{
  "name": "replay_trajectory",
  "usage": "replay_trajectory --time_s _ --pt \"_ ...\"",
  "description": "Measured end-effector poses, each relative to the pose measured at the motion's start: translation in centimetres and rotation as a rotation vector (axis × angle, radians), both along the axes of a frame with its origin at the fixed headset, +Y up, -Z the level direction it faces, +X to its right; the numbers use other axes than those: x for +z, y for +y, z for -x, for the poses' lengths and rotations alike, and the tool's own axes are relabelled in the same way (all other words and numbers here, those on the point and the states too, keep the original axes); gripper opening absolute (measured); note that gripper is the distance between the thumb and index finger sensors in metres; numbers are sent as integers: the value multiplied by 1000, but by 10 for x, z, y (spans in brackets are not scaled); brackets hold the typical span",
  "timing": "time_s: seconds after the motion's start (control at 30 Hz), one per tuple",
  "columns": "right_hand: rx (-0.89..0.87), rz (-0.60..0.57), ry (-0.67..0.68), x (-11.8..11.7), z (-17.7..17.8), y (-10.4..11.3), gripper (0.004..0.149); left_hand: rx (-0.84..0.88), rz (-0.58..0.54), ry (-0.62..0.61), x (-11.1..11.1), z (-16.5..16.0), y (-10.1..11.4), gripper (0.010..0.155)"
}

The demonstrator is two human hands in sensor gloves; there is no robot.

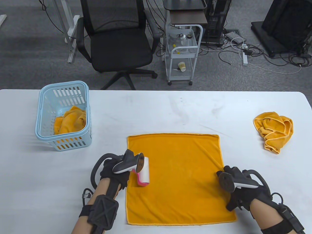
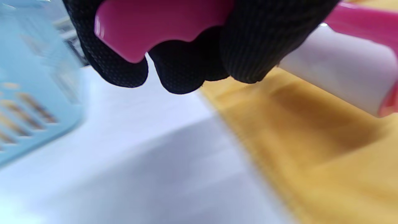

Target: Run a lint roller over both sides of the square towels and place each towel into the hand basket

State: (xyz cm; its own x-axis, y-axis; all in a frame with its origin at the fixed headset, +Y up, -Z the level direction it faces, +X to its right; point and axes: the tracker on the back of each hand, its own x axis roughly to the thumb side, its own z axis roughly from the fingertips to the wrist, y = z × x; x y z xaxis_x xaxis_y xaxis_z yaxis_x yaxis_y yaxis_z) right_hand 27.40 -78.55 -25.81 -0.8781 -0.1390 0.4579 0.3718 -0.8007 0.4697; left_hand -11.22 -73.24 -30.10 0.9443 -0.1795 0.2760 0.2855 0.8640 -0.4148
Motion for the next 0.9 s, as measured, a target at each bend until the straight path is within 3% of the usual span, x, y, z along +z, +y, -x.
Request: replay_trajectory --time_s 0.2,0.3,0.43,0.63,0.7,0.8,0.9 --pt "-8 6 -10 0 -1 0 126 133 -30 -96 -19 -72 -15 58" --pt "-8 7 -11 0 -1 0 126 85 -49 -98 -28 -81 -27 56" --pt "-8 7 -11 0 -1 0 126 -47 -84 -50 -34 -59 -25 48" --pt "-10 8 -16 0 -1 0 126 -400 -133 91 -37 9 -8 44" --pt "-8 7 -14 0 -1 0 126 -425 -134 119 -37 22 -6 44" --pt "-9 6 -14 0 -1 0 126 -228 -59 179 -39 31 -2 46" --pt "-14 10 -18 0 -2 0 126 37 -47 179 -47 12 -3 49"
